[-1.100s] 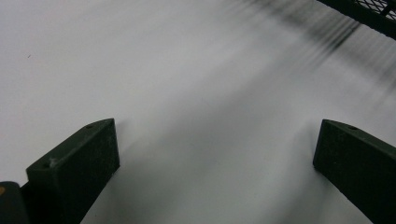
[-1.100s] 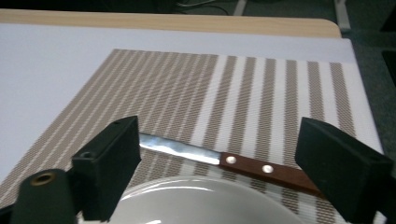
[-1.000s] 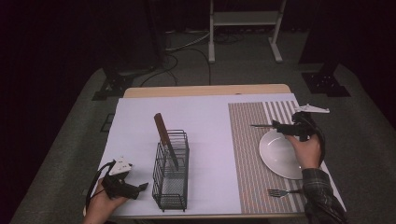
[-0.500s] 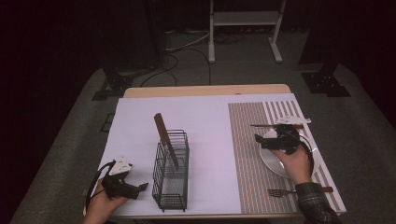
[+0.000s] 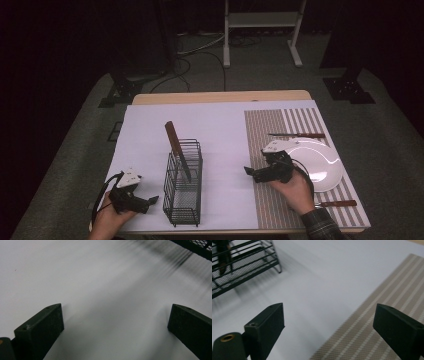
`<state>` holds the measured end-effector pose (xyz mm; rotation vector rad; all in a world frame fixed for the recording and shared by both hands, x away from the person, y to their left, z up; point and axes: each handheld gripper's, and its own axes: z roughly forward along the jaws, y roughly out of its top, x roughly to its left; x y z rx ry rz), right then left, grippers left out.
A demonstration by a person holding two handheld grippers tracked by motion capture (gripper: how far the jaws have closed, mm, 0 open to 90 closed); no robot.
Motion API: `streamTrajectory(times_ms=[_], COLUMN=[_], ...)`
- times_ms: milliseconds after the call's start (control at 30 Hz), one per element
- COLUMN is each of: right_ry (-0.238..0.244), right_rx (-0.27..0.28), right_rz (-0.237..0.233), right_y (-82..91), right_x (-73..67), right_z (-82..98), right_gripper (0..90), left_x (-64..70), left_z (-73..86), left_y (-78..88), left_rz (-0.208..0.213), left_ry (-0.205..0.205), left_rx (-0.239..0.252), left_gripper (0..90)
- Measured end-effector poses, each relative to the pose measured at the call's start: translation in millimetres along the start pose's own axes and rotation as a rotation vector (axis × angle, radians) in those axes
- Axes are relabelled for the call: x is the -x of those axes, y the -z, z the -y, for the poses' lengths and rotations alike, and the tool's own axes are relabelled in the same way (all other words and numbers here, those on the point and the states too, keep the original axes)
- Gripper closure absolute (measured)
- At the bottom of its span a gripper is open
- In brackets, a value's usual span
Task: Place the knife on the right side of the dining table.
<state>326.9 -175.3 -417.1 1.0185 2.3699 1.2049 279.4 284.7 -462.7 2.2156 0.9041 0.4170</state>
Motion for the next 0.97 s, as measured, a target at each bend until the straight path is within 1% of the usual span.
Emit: streamTrajectory(times_ms=[67,100,133,200,233,267,300,333,367,400,433,467,500,533,567,600,633,667,700,800,967], right_ry=[0.014,0.014,0.030,0.045,0.045,0.069,0.069,0.082,0.098,0.112,0.112,0.137,0.137,0.161,0.161,0.179,0.193,0.193,0.200,0.230,0.232], right_rx=[-0.011,-0.011,-0.018,-0.028,-0.028,-0.043,-0.043,-0.057,-0.067,-0.075,-0.075,-0.098,-0.098,-0.109,-0.109,-0.123,-0.131,-0.131,-0.149,-0.172,-0.171], right_rz=[-0.025,-0.025,-0.047,-0.071,-0.071,-0.091,-0.091,-0.119,-0.130,-0.138,-0.138,-0.156,-0.156,-0.170,-0.170,-0.186,-0.190,-0.190,-0.206,-0.209,-0.206], right_y=[-4.6,-4.6,-9.0,-13.5,-13.5,-18.9,-18.9,-25.1,-28.4,-31.8,-31.8,-37.5,-37.5,-42.2,-42.2,-46.2,-48.3,-48.3,-52.3,-56.2,-57.6], right_x=[-8.3,-8.3,-16.4,-24.4,-24.4,-33.6,-33.6,-42.1,-46.2,-50.5,-50.5,-58.4,-58.4,-66.1,-66.1,-73.0,-75.7,-75.7,-80.5,-84.1,-85.8], right_z=[-0.3,-0.3,-0.6,-0.4,-0.4,0.4,0.4,1.6,2.4,3.5,3.5,5.5,5.5,7.5,7.5,9.2,10.3,10.3,12.4,15.2,17.1], right_gripper=[9.0,9.0,9.0,9.0,9.0,9.0,9.0,9.0,9.0,9.0,9.0,9.0,9.0,8.8,8.8,8.3,8.3,8.3,8.2,8.2,7.5], left_x=[0.0,0.0,-0.2,-0.2,-0.2,-0.1,-0.1,-0.2,-0.2,-0.2,-0.2,-0.2,-0.2,-0.2,-0.2,-0.2,-0.2,-0.2,-0.2,-0.2,0.0], left_z=[0.0,0.0,0.0,0.0,0.0,0.0,0.0,0.0,0.0,0.0,0.0,0.0,0.0,0.0,0.0,0.0,0.0,0.0,0.0,0.0,-0.1], left_y=[0.0,0.0,0.0,0.0,0.0,-0.1,-0.1,0.0,0.0,0.0,0.0,0.0,0.0,0.0,0.0,0.0,0.0,0.0,0.0,0.0,0.0], left_rz=[0.000,0.000,0.000,0.000,0.000,0.000,0.000,0.000,0.000,0.000,0.000,0.000,0.000,0.000,0.000,0.000,0.000,0.000,0.000,0.000,0.000], left_ry=[0.000,0.000,-0.002,-0.002,-0.002,-0.001,-0.001,-0.002,-0.002,-0.003,-0.002,-0.002,-0.002,-0.002,-0.002,-0.002,-0.002,-0.002,-0.002,-0.002,-0.001], left_rx=[0.000,0.000,0.000,0.000,0.000,0.001,0.001,0.000,0.000,0.000,0.000,0.000,0.000,0.000,0.000,0.000,0.000,0.000,0.000,0.000,0.000], left_gripper=[0.0,0.0,0.0,0.0,0.0,0.0,0.0,0.0,0.0,0.0,0.0,0.0,0.0,0.0,0.0,0.0,0.0,0.0,0.0,0.0,0.0])
